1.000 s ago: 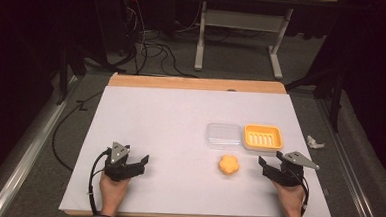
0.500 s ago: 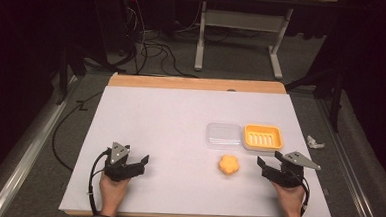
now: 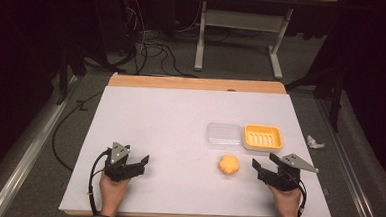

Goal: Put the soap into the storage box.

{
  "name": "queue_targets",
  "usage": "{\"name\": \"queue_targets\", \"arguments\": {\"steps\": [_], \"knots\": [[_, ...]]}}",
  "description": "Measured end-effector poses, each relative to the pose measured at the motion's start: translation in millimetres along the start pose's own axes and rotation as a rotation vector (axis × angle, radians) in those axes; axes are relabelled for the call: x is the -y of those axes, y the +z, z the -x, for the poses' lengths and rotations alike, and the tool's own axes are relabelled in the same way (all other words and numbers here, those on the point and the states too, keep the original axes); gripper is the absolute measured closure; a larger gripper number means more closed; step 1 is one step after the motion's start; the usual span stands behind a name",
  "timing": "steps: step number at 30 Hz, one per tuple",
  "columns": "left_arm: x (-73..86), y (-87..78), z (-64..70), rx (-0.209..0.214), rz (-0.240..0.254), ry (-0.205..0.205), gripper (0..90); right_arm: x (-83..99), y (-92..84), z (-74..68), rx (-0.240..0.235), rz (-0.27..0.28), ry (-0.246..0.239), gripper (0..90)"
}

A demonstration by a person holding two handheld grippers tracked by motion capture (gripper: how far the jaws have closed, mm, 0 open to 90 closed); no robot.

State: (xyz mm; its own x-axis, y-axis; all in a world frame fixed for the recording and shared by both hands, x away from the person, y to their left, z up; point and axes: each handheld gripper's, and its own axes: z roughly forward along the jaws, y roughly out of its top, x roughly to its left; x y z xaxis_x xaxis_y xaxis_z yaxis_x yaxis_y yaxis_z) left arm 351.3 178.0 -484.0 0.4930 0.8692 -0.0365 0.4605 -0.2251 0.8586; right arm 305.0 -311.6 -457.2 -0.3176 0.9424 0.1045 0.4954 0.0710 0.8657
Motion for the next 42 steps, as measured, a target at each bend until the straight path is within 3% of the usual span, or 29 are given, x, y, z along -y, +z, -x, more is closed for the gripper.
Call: {"name": "queue_targets", "arguments": {"steps": [15, 31, 42], "knots": [[0.0, 0.0, 0.1, -0.002, -0.002, 0.002, 19.5, -4.8, 2.5, -25.6, -0.069, -0.023, -0.059, 26.2], [-0.1, 0.4, 0.2, -0.002, -0.003, 0.002, 19.7, -14.2, 22.6, -52.7, -0.140, -0.111, -0.144, 23.6], [0.0, 0.2, 0.1, -0.002, -0.002, 0.002, 19.7, -17.5, 39.7, -66.2, -0.143, -0.184, -0.193, 21.6]]}}
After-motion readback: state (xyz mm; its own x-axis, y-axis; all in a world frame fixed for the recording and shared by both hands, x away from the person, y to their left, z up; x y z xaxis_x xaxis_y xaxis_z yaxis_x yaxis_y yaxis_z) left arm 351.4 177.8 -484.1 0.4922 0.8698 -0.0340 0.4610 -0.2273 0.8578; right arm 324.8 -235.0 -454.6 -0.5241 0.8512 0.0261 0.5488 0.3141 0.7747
